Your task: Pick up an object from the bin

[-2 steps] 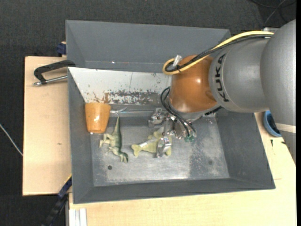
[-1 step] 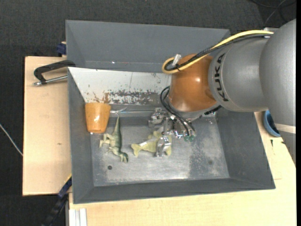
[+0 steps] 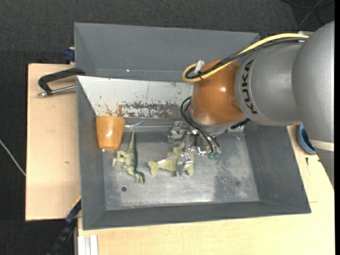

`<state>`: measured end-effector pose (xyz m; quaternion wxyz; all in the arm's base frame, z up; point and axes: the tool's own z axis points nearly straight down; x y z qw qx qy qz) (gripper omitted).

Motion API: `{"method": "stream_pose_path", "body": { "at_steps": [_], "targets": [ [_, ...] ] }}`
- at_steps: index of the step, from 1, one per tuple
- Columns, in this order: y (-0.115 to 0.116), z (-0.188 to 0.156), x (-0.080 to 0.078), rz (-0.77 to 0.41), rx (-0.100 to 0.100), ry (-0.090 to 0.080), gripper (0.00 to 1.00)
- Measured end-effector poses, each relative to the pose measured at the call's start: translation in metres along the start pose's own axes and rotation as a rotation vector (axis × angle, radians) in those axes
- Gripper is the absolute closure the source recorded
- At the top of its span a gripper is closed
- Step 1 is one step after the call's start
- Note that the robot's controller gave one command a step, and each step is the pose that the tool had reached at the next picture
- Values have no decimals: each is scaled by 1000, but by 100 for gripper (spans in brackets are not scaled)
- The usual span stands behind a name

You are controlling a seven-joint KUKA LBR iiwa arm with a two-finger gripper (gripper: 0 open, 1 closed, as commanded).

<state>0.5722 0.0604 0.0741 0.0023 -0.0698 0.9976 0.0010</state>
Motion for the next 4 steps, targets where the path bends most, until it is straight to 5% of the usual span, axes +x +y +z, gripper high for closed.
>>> {"method": "stream_pose_path", "body": {
  "at_steps": [2, 3, 4],
  "targets": [
    [2, -2, -2, 2, 0, 0, 0],
    [2, -3, -3, 2, 0, -2, 100],
    [2, -99, -7, 3, 1, -10, 100]
  ]
}}
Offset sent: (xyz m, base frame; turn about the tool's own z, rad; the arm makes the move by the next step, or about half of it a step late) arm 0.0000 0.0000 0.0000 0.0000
